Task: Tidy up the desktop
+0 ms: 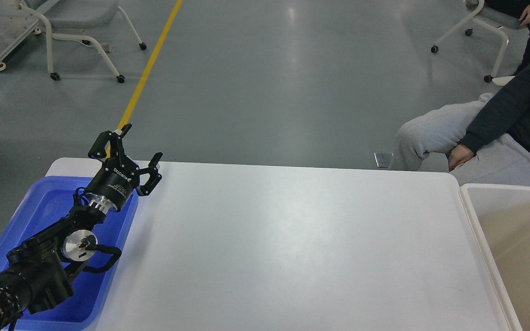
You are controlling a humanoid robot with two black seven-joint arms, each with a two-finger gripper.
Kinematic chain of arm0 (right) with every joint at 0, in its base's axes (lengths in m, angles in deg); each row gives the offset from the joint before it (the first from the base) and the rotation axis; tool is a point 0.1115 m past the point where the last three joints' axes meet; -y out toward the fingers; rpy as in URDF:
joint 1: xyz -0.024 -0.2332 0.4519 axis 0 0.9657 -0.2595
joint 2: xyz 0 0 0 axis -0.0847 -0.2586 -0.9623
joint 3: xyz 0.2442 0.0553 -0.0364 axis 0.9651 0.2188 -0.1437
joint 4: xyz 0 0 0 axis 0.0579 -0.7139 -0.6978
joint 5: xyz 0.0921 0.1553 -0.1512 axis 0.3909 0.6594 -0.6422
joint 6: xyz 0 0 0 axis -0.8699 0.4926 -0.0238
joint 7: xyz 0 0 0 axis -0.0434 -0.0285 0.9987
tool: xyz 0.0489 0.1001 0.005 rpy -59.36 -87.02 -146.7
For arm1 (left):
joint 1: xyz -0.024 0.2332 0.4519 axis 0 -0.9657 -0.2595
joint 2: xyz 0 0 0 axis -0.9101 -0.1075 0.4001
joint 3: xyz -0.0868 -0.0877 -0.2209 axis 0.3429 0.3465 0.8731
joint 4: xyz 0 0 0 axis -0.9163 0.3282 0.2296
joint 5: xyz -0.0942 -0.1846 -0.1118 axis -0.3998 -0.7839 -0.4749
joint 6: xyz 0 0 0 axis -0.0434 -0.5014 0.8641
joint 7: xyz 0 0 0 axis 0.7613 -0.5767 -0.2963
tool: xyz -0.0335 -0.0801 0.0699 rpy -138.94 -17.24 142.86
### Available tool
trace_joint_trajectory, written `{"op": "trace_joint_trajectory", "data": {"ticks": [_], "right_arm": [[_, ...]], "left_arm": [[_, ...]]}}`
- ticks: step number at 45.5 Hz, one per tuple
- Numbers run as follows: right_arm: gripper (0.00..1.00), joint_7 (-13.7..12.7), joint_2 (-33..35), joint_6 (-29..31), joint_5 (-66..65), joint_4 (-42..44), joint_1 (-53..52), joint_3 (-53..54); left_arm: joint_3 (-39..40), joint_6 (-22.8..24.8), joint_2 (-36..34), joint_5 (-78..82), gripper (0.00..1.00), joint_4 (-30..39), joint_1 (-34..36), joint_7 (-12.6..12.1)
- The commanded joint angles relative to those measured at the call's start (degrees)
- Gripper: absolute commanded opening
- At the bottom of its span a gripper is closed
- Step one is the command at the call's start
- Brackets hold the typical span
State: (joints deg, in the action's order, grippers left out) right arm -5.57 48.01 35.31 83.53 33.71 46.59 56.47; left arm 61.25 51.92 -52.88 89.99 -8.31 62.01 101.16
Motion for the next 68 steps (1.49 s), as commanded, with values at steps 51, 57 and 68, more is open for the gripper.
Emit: {"op": "trace_joint_trajectory", "data": {"ticks": [51,57,68], "right_arm": [[1.00,7.1,-20.8,23.6,-0.6,-22.4,-5.7,20.9],[1.00,9.5,-22.4,24.5,-0.6,-22.2,-3.5,20.2],[1.00,9.7,-24.4,26.4,-0.6,-17.7,0.1,19.9]], "left_arm": [[0.0,0.0,0.0,0.0,1.00,0.0,0.0,0.0],[0.0,0.0,0.0,0.0,1.00,0.0,0.0,0.1],[0.0,0.0,0.0,0.0,1.00,0.0,0.0,0.1]]}}
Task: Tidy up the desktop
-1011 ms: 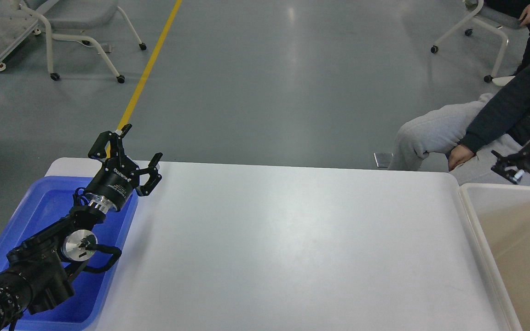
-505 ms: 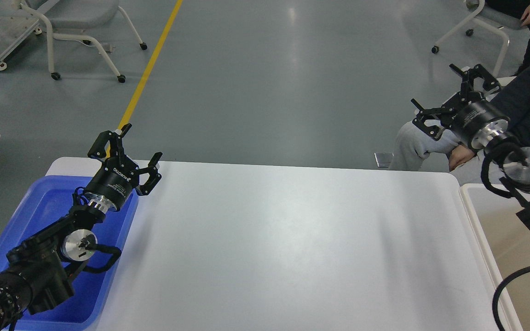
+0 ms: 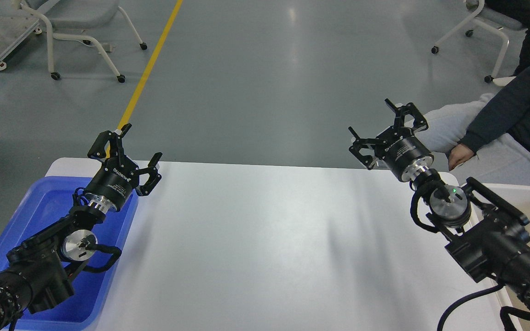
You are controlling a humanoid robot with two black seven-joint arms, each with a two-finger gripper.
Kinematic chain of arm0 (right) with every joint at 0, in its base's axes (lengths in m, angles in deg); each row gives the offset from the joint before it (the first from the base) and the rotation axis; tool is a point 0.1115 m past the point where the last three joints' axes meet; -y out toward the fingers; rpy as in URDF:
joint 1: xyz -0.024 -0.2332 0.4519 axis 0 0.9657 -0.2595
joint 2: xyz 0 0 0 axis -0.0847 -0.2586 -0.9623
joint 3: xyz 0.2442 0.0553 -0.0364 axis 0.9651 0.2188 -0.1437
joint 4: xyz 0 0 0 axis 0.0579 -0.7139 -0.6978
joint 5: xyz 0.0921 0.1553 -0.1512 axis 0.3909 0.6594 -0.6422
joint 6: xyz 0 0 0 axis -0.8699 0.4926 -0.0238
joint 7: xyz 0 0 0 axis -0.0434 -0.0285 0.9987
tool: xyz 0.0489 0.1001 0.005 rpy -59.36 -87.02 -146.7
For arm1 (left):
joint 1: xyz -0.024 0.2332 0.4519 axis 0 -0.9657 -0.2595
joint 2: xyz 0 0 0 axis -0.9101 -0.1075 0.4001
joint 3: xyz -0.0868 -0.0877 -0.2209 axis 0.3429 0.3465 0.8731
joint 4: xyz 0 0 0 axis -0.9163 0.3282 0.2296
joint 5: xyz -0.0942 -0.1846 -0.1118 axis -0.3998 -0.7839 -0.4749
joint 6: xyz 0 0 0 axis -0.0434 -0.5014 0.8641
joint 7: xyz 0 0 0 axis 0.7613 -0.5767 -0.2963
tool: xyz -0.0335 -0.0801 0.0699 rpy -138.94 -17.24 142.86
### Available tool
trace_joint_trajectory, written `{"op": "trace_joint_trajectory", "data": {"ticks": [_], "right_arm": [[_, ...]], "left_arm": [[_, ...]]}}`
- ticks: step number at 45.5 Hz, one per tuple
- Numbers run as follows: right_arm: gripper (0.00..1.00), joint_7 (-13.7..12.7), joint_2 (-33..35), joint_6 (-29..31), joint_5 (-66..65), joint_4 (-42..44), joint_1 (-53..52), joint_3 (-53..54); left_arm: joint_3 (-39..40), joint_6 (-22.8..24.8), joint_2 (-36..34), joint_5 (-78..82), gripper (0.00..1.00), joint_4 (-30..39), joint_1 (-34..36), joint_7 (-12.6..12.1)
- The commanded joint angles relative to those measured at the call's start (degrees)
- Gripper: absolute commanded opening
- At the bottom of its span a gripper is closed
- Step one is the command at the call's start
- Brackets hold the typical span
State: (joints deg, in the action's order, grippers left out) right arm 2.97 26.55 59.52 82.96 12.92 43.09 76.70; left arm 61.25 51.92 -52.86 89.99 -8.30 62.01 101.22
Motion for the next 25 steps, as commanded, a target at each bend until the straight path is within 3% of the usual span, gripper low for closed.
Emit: {"op": "trace_joint_trajectory", "data": {"ticks": [1,25], "right_arm": [[1.00,1.2,-2.9,2.4,-0.1,3.3,3.7,-0.3],[1.00,2.7,-2.8,2.9,-0.2,3.3,8.3,-0.4]], "left_arm": [[0.0,0.0,0.0,0.0,1.00,0.0,0.0,0.0],[0.0,0.0,0.0,0.0,1.00,0.0,0.0,0.0]]}}
